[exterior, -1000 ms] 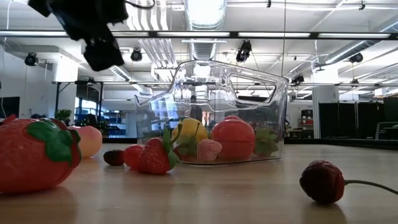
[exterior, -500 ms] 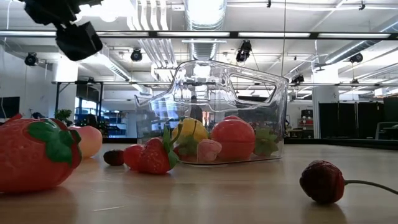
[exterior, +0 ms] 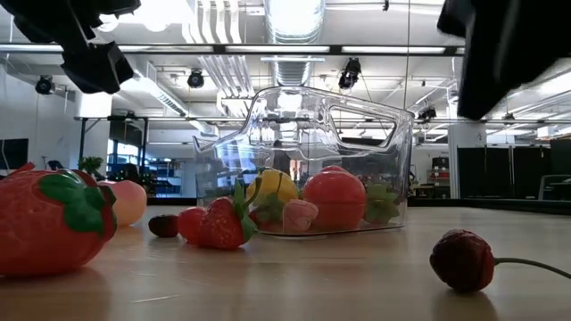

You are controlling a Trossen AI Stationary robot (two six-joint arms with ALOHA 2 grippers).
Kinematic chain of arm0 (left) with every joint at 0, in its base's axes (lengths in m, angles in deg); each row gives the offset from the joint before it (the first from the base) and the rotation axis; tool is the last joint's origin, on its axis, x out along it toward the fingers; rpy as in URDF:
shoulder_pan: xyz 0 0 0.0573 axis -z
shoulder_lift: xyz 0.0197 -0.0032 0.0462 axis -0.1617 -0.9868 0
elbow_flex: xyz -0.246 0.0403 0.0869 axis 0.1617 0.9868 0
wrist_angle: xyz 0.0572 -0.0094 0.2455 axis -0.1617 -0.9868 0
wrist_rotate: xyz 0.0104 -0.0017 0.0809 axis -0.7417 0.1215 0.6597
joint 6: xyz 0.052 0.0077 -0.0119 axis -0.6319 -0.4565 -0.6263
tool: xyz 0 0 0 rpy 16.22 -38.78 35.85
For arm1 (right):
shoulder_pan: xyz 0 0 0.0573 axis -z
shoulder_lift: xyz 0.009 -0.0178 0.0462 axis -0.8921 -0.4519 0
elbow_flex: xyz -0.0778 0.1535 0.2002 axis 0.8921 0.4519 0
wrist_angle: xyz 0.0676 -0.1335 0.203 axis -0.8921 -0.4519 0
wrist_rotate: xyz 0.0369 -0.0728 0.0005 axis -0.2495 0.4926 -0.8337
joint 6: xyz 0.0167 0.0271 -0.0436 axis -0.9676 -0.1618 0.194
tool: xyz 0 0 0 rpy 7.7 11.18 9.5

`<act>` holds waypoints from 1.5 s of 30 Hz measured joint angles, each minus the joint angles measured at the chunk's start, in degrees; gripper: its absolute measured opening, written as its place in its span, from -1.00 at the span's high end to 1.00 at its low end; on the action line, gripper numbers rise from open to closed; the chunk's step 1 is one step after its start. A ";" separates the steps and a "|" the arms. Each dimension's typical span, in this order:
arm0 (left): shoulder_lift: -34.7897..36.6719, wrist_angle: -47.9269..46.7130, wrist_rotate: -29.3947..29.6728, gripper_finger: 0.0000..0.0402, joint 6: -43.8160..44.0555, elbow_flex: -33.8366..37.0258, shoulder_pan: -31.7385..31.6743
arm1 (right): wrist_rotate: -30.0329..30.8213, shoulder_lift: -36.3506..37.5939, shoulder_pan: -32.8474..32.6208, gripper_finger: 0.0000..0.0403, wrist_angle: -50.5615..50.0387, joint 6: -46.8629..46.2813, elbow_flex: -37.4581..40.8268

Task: Pick and placing Produce into tupperware
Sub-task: Put the red cherry into the transparent bin

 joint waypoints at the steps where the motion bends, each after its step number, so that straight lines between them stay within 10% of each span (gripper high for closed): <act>1: -0.19 -0.14 0.04 -0.14 0.00 0.12 0.00 | -0.46 -0.92 0.00 -0.09 0.29 0.23 -0.15; 45: -0.84 -0.22 1.29 -0.14 -0.07 3.68 -0.15 | -2.63 -5.06 2.20 -0.09 13.86 12.94 7.56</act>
